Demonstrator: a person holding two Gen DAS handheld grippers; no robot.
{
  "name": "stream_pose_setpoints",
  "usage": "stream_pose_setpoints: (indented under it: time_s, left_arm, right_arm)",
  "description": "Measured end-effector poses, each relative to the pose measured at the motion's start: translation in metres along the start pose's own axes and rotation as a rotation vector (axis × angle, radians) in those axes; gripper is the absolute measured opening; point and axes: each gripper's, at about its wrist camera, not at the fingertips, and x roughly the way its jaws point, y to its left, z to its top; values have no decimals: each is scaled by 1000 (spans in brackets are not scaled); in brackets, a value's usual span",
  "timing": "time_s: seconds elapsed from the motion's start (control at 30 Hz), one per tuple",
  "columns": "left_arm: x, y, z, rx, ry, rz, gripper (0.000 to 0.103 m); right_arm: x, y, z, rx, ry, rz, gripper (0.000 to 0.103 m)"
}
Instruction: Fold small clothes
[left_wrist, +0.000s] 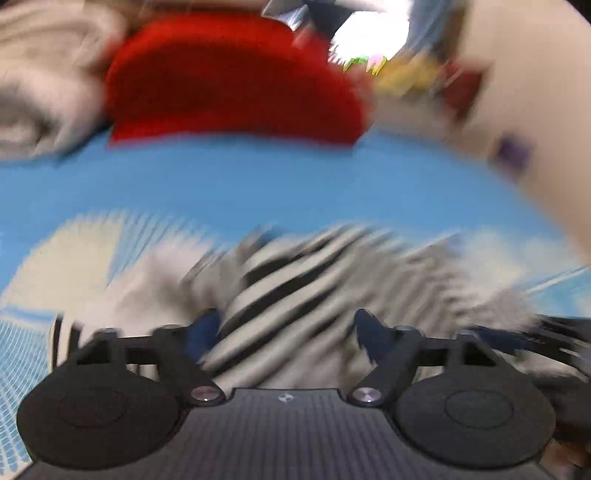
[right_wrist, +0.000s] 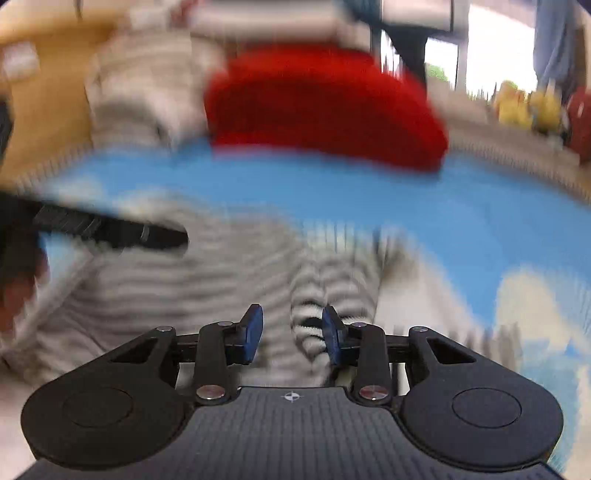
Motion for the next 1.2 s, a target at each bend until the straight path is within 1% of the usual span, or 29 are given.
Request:
stream_pose_setpoints:
  time_s: [0.03,0.07,0.1,0.17,0.23,0.3,0.33,0.37,0.4,0.47,0.5,0.53,0.57,0.6,0.63,0.67,0.7,0.77,0.8,0.83,0.9,0.93,0.97,1.03,1.07,1.1,1.13,1.17,1.2]
  left_arm:
    - [19,13,-1,-28,57,60,78]
    - [20,23,0,-47,-14,82,79]
    - [20,28,3,-58,-24,109,87]
    - [17,40,10,-150,11,75,87]
    - [0,45,12,-198,-20,49,87]
    - [-20,42,14,-181,-80,7,88]
    - [-27,38,15,-164,-104,-10,89]
    - [-33,30,16,-132,-118,-16,89]
    - [-30,23,21,-107,-119,3,89]
    - [-12,15,25,-71,-76,89,88]
    - [3,15,26,-47,-41,159,87]
    - [17,21,23,-43,1,221,88]
    - [26,29,19,-56,16,226,91]
    - [25,34,16,-69,-4,225,97]
    - [23,37,15,-79,-11,227,97]
    - [17,40,14,-91,-14,208,97]
    - [9,41,12,-95,-26,188,97]
    - [-15,40,8,-89,-59,175,98]
    - [-29,36,4,-75,-83,166,100]
    - [-47,30,-2,-46,-107,141,103]
    - [-71,14,-16,24,-133,92,103]
    - [-79,3,-25,73,-124,72,103]
    - [-82,-6,-33,114,-111,58,103]
    - [-72,-23,-52,203,-57,68,103]
    - [-60,-31,-64,263,-13,113,103]
    - [-52,-35,-75,301,-9,156,103]
    - [-57,-34,-80,278,-60,165,103]
    - [-62,-35,-78,272,-46,183,103]
    - [-70,-36,-74,271,-17,192,103]
  right_arm:
    - [15,1,-13,-26,45,-1,37]
    - [13,3,-21,-58,-27,-9,38]
    - [10,7,-25,-95,-36,-7,39]
    - [2,3,-21,-84,-18,17,41]
    - [-8,-12,-9,-3,1,74,45]
    - [-20,-27,2,62,-89,51,45]
    - [-21,-34,9,62,-144,22,42]
    - [-14,-39,17,54,-163,-9,17]
    - [-1,-45,28,70,-137,-24,4]
    - [28,-61,41,188,-42,3,4]
    - [45,-68,43,251,11,2,4]
    - [64,-74,43,287,59,-46,4]
    - [82,-77,38,288,107,-127,2]
    - [91,-81,31,280,116,-190,8]
    - [88,-82,26,259,68,-203,12]
    - [85,-82,25,245,63,-202,15]
    - [78,-84,23,258,55,-197,15]
    - [49,-84,19,283,0,-167,17]
    - [24,-79,13,271,-49,-137,23]
    - [13,-68,16,238,-72,-104,24]
    - [-21,-43,6,137,-86,-6,32]
    - [-37,-29,-2,78,-84,39,41]
    - [-47,-12,-11,13,-80,85,46]
    - [-47,16,-28,-81,-48,147,48]
    - [-39,31,-38,-144,6,150,48]
    - [-31,42,-48,-195,41,122,48]
    - [-24,52,-61,-240,5,67,48]
    - [-25,59,-67,-287,-41,31,49]
    - [-31,63,-63,-309,-31,13,49]
